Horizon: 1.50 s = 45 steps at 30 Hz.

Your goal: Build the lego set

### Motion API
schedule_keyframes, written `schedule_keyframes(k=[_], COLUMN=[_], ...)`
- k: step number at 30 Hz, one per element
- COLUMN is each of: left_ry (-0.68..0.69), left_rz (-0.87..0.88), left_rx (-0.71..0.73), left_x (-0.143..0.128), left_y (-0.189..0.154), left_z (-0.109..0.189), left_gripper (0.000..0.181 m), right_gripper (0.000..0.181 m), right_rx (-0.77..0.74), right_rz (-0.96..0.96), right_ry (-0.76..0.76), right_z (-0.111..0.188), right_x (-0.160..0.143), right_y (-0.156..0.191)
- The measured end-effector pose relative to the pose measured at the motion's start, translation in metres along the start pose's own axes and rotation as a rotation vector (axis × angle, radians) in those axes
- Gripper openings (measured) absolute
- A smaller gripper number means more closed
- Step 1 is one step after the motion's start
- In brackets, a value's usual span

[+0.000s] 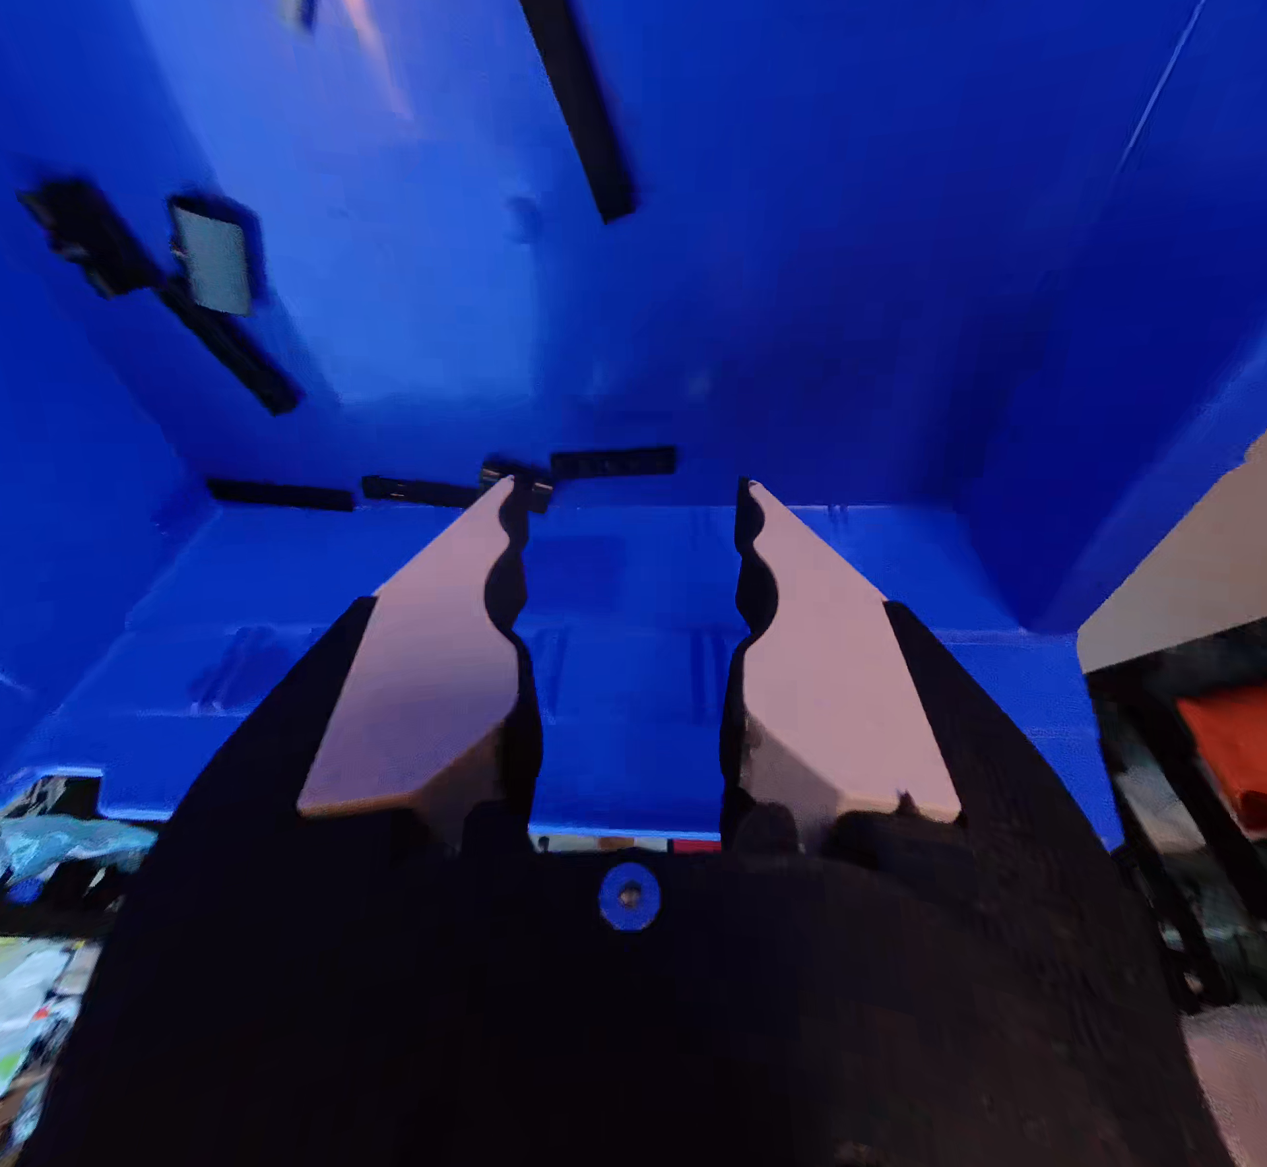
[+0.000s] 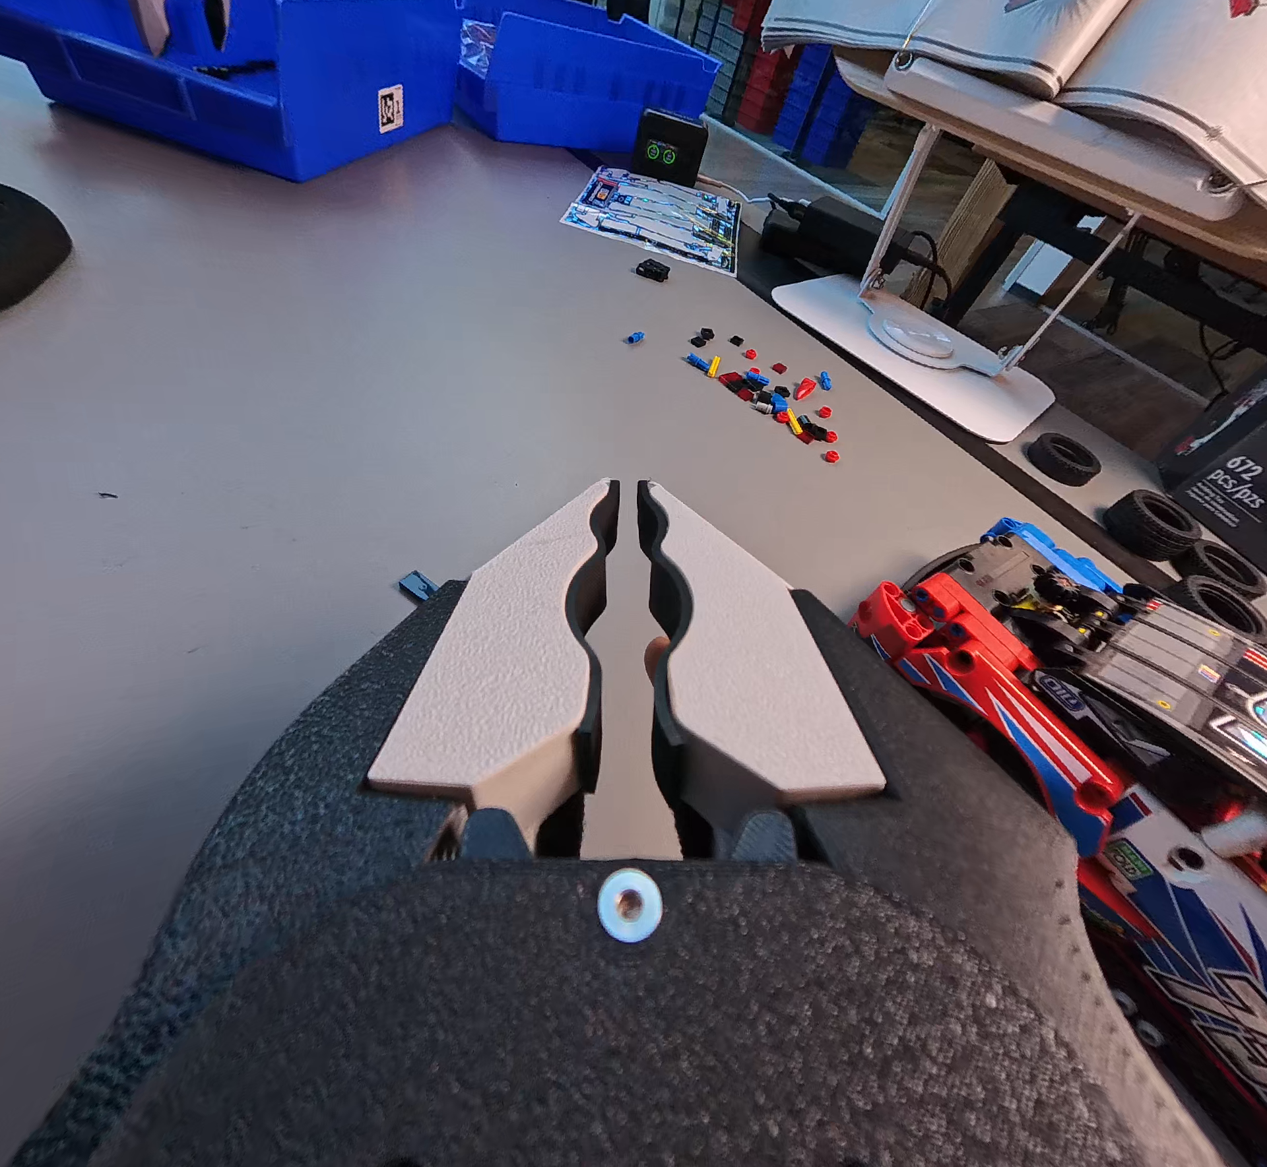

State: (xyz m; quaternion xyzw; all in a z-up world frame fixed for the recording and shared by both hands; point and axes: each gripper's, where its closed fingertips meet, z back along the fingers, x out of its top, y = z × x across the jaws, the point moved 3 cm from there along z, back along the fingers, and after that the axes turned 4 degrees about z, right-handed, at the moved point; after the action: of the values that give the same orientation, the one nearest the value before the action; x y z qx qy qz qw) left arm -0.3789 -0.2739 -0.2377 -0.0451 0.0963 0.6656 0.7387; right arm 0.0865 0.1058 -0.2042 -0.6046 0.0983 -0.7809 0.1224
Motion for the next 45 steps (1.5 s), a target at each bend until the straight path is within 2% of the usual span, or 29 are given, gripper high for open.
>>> schedule_keyframes(k=[5,8,14,16,21,26,29,32,34,36,39,40,43,45], left_ry=[0.187,0.218,0.214,0.178,-0.038,-0.219,-0.362,-0.473,-0.495,-0.492,-0.437,-0.430,-0.413,-0.410], left_rz=[-0.075,-0.054,-0.058,-0.059,-0.063,-0.096,-0.186,-0.319,-0.421,-0.515,-0.620,-0.649,-0.703,-0.735], left_rx=[0.038,0.007,-0.014,-0.020,-0.066,-0.046,-0.039,-0.067,-0.065,-0.056,-0.058,-0.061,-0.086,-0.092], left_x=[-0.010,-0.010,-0.008,-0.004,0.023,0.041,0.061,0.087,0.109,0.134,0.172,0.186,0.224,0.246], left_y=[0.006,0.006,0.010,0.011,0.004,-0.008,-0.039,-0.091,-0.130,-0.165,-0.206,-0.218,-0.249,-0.268], left_z=[-0.017,-0.022,-0.025,-0.024,-0.010,0.029,0.071,0.108,0.119,0.117,0.097,0.091,0.076,0.072], left_gripper=[0.056,0.055,0.039,0.038,0.038,0.039,0.038,0.038,0.038,0.038,0.039,0.039,0.039,0.039], right_gripper=[0.003,0.003,0.002,0.002,0.002,0.002,0.002,0.002,0.002,0.002,0.011,0.017,0.049,0.059], right_rx=[-0.008,-0.008,-0.009,-0.008,-0.007,-0.013,-0.009,-0.005,-0.007,-0.011,0.008,0.053,0.191,0.234], right_rz=[-0.008,-0.006,-0.009,-0.008,-0.003,-0.004,-0.004,0.006,0.010,-0.002,-0.047,-0.065,-0.101,-0.086], right_ry=[-0.004,0.000,0.002,0.003,0.005,-0.003,0.000,0.001,-0.004,-0.023,-0.041,-0.048,0.005,0.037], right_z=[0.001,0.001,0.001,0.001,0.001,0.002,0.001,0.001,0.002,0.003,0.010,0.012,0.015,0.016], right_x=[0.000,-0.001,-0.003,-0.003,-0.004,-0.003,-0.003,-0.003,-0.002,0.002,0.007,0.008,0.006,0.005], right_y=[-0.002,-0.003,-0.004,-0.004,-0.003,-0.004,-0.004,-0.003,-0.002,-0.004,-0.006,-0.002,0.013,0.020])
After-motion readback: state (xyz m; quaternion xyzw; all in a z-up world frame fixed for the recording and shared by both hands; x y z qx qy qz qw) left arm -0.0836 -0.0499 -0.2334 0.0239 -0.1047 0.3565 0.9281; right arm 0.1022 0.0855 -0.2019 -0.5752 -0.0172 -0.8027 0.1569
